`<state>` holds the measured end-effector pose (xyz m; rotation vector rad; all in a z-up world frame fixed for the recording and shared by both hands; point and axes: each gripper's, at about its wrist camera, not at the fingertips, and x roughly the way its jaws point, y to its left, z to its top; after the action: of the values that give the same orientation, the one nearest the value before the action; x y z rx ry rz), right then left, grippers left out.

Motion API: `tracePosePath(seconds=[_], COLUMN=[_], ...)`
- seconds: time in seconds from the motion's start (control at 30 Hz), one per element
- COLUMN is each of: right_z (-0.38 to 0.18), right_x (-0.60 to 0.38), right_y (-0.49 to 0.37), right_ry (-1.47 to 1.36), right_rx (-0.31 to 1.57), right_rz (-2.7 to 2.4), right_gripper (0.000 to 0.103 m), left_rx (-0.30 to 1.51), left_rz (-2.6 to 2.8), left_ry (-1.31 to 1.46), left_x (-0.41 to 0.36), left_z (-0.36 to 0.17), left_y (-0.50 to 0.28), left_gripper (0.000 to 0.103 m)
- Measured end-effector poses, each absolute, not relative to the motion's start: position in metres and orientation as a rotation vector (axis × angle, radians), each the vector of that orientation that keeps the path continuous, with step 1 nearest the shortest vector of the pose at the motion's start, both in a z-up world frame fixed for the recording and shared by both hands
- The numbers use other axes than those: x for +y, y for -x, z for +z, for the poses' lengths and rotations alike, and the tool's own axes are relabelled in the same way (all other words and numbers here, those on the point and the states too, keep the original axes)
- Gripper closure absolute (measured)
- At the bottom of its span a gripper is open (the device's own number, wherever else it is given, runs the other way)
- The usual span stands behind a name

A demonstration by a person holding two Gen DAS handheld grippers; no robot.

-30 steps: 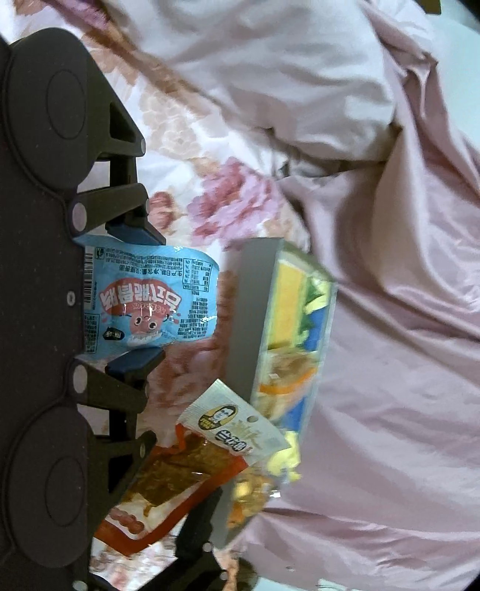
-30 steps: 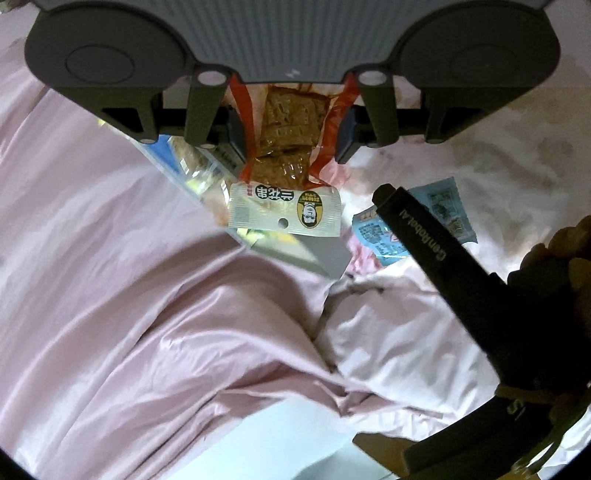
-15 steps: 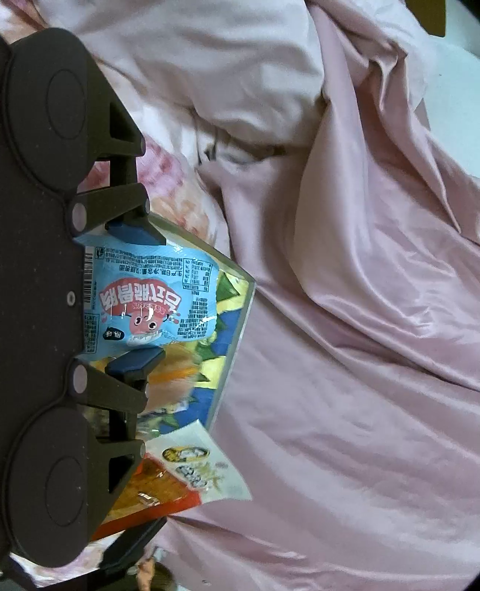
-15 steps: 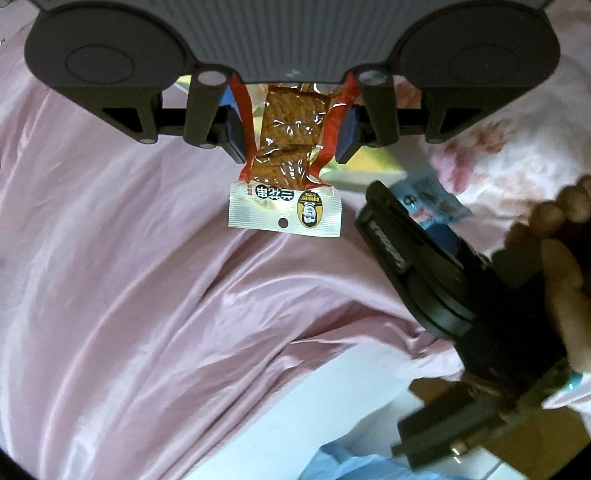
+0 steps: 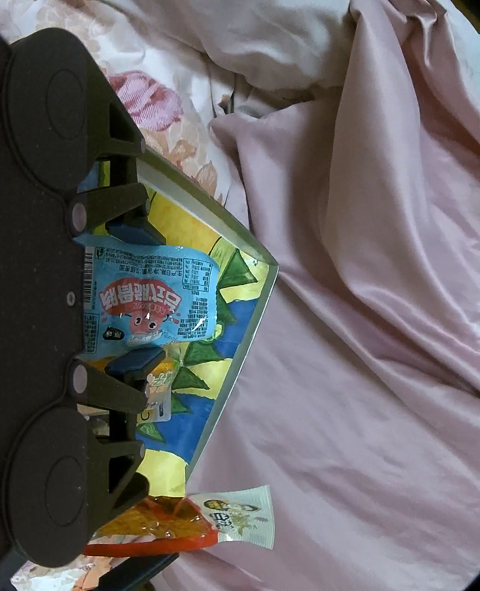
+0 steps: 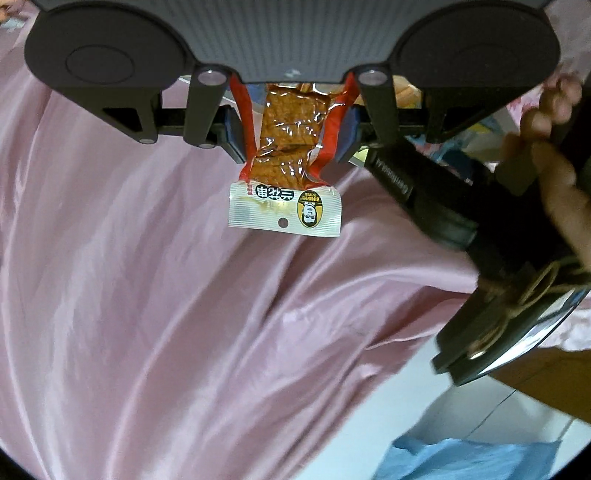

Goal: Organize snacks
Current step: 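Lift and carry both packets over the tray with the left and right tools, then open the left tool to drop the blue packet while the right tool releases the tofu packet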

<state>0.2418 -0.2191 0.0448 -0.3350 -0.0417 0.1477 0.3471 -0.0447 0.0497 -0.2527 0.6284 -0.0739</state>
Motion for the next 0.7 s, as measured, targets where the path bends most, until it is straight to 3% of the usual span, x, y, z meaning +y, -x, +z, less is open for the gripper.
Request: tracePosePath(seconds=[0.7], right_z=[0.036], right_x=[-0.211], right_y=[-0.288], right_ry=[0.299], right_rx=[0.079], right_rz=[0.202], right_gripper=[0.045], left_rx=[0.671], left_rz=[-0.045], left_ry=[0.247], left_x=[-0.042], left_z=[0.037], left_y=[-0.361], left_gripper=[0.042])
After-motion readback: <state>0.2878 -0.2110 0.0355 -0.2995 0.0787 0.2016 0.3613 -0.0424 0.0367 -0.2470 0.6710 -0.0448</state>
